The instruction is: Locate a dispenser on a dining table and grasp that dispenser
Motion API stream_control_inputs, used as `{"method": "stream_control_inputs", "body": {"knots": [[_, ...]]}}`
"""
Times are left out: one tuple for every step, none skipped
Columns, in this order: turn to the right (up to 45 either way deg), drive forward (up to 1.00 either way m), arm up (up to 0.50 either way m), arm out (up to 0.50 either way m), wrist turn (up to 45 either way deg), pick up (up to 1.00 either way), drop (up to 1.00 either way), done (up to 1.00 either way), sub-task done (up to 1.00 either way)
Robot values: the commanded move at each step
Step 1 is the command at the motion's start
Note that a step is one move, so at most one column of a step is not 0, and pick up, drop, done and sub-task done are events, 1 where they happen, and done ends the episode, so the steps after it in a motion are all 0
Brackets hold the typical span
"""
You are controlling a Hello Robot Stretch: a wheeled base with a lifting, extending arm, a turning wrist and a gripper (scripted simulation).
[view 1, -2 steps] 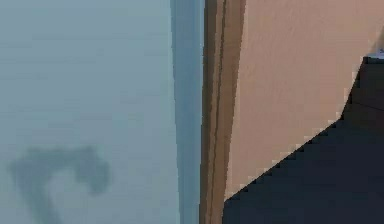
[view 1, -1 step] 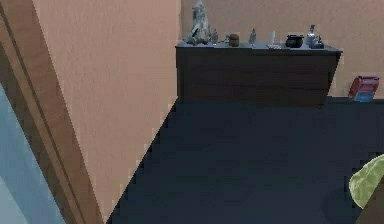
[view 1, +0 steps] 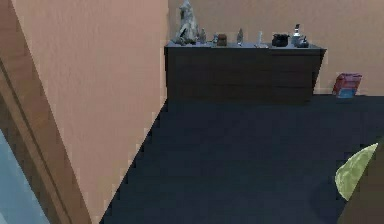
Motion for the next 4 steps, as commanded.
{"method": "stream_control_inputs", "body": {"knots": [[0.0, 0.15, 0.00, 0.00, 0.0, 0.00, 0.00, 0.00, 0.00], [27.0, 0.00, 0.00, 0.00, 0.0, 0.00, 0.00, 0.00, 0.00], [0.0, 0.80, 0.00, 0.00, 0.0, 0.00, 0.00, 0.00, 0.00], [-6.0, 0.00, 0.00, 0.00, 0.0, 0.00, 0.00, 0.00, 0.00]]}}
